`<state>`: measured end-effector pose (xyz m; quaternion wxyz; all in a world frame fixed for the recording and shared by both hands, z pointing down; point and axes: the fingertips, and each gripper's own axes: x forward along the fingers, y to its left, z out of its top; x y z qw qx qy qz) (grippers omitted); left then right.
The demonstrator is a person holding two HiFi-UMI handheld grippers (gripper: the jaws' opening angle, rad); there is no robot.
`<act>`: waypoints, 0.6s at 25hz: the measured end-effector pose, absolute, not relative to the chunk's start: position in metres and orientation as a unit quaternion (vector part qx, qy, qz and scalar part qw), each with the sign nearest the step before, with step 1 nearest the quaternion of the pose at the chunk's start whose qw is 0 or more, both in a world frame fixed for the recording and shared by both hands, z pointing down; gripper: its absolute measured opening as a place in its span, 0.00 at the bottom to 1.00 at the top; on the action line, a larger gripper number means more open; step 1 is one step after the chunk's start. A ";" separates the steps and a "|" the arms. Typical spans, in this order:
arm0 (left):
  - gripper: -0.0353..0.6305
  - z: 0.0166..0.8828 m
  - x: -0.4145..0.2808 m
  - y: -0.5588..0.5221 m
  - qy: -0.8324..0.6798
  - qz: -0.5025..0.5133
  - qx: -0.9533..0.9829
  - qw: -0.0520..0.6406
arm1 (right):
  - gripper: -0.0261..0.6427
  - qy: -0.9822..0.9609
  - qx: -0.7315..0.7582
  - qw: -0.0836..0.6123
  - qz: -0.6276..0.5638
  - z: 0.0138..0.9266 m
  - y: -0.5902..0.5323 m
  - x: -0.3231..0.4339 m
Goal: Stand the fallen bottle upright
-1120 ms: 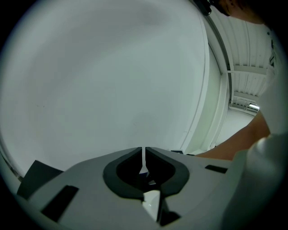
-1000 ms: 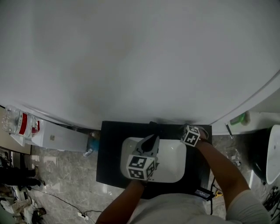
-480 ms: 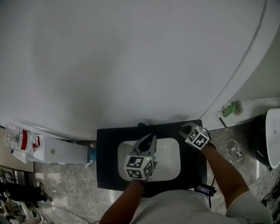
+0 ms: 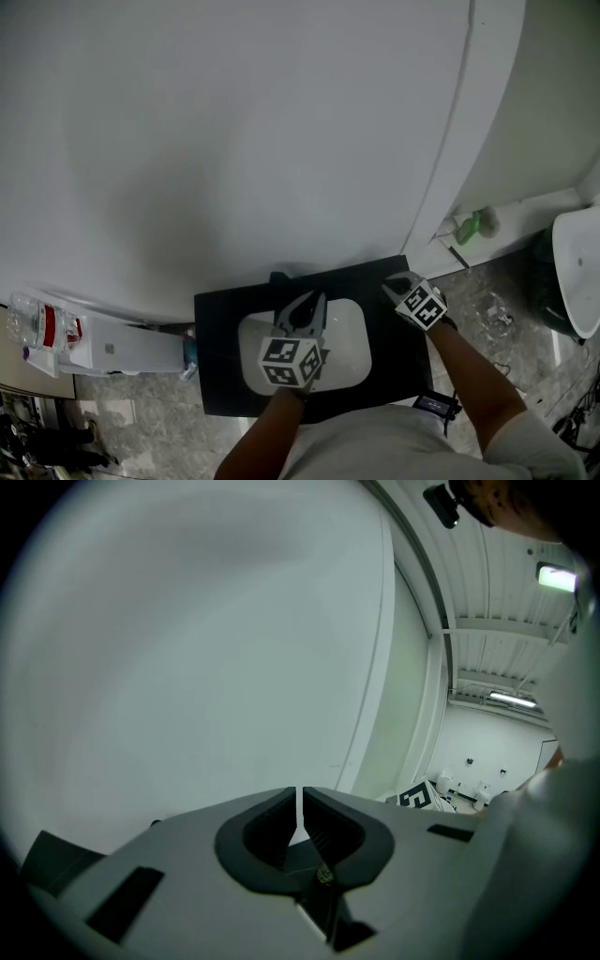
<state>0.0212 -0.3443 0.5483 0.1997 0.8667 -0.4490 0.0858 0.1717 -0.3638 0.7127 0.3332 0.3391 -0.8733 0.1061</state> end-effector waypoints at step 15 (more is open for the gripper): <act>0.07 0.501 0.037 -0.323 -0.461 0.058 0.871 0.161 | 0.17 -0.887 0.376 0.251 0.095 0.605 -0.334 0.166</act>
